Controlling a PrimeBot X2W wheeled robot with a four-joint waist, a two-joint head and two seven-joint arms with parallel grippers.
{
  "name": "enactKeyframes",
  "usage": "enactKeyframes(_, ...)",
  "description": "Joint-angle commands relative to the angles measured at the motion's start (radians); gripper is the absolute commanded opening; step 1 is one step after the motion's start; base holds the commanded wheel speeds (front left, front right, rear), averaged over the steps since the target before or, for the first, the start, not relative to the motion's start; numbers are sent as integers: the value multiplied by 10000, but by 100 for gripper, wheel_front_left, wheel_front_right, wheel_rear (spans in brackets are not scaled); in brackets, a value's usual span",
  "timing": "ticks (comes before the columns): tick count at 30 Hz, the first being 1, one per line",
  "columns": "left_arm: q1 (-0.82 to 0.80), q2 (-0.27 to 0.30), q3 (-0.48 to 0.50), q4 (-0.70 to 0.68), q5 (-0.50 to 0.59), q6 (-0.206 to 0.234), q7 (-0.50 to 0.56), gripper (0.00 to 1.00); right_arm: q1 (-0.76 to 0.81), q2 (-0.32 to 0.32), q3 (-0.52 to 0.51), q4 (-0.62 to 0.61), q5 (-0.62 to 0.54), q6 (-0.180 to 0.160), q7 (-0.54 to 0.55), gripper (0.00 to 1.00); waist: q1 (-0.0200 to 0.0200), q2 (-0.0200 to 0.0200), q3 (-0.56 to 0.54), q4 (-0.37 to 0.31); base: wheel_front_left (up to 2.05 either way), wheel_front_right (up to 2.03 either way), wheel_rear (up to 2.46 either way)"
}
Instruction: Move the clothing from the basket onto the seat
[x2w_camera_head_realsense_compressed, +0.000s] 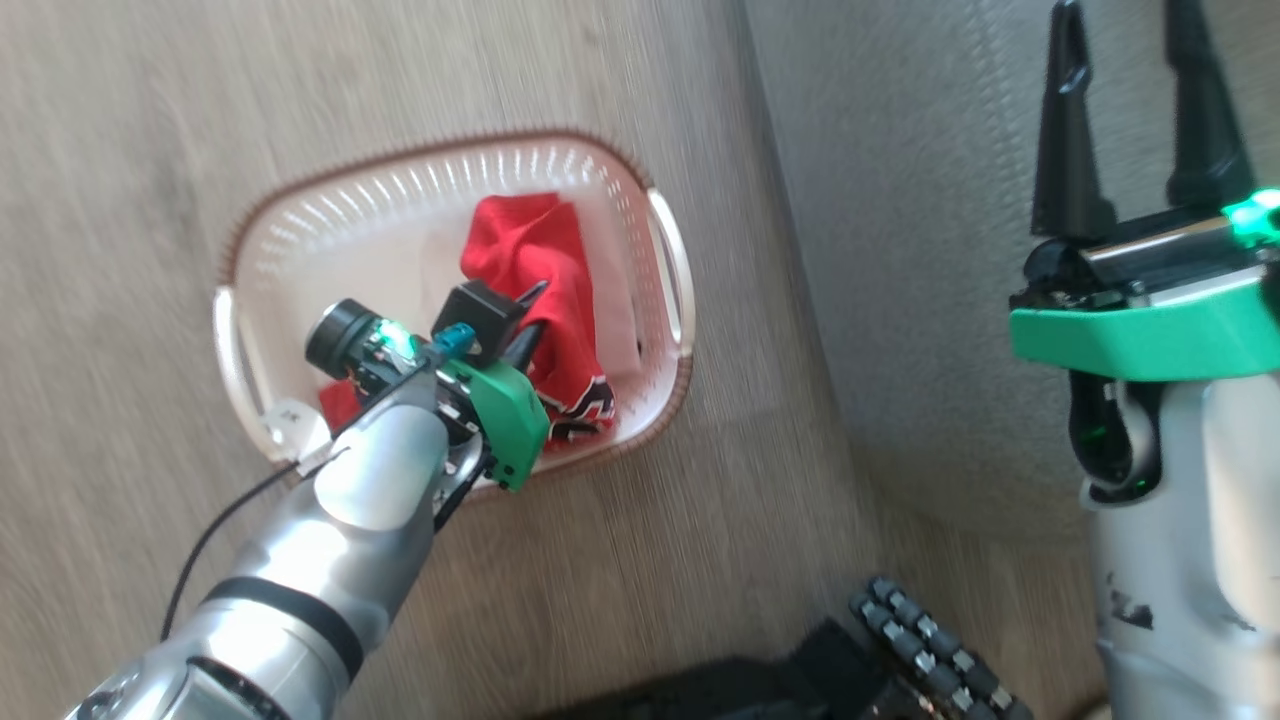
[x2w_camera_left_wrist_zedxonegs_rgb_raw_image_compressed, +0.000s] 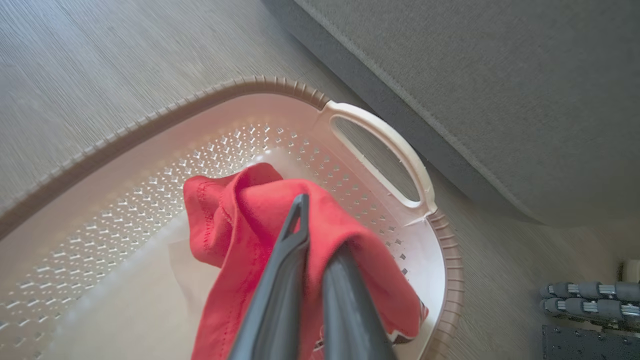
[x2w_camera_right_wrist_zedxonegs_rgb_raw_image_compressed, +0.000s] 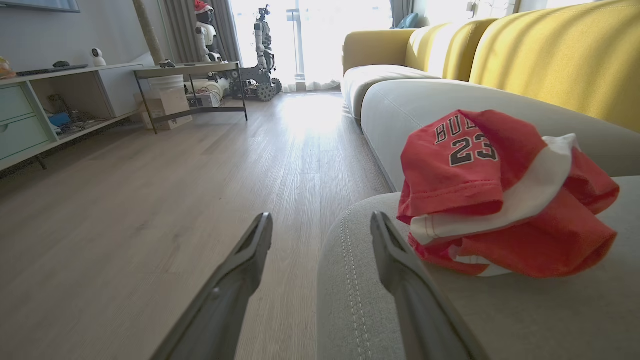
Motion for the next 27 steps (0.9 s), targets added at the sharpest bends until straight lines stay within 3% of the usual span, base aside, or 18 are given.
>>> enactKeyframes(1,198,47,14,-285,-30,-39,-135,0,365,7,204,-164,-21,-4,-63,100,0,0,-919,139,0,0,0)
enactKeyframes(16,887,47,6,-2314,-835,264,-375,0,2128,7,498,2324,-532,-4,-63,100,0,0,-5481,857,0,0,0)
enactKeyframes(27,556,270,277,-3004,-1072,421,-229,0,3103,7,914,3061,-503,-4,-63,100,0,0,-7467,1353,0,0,0)
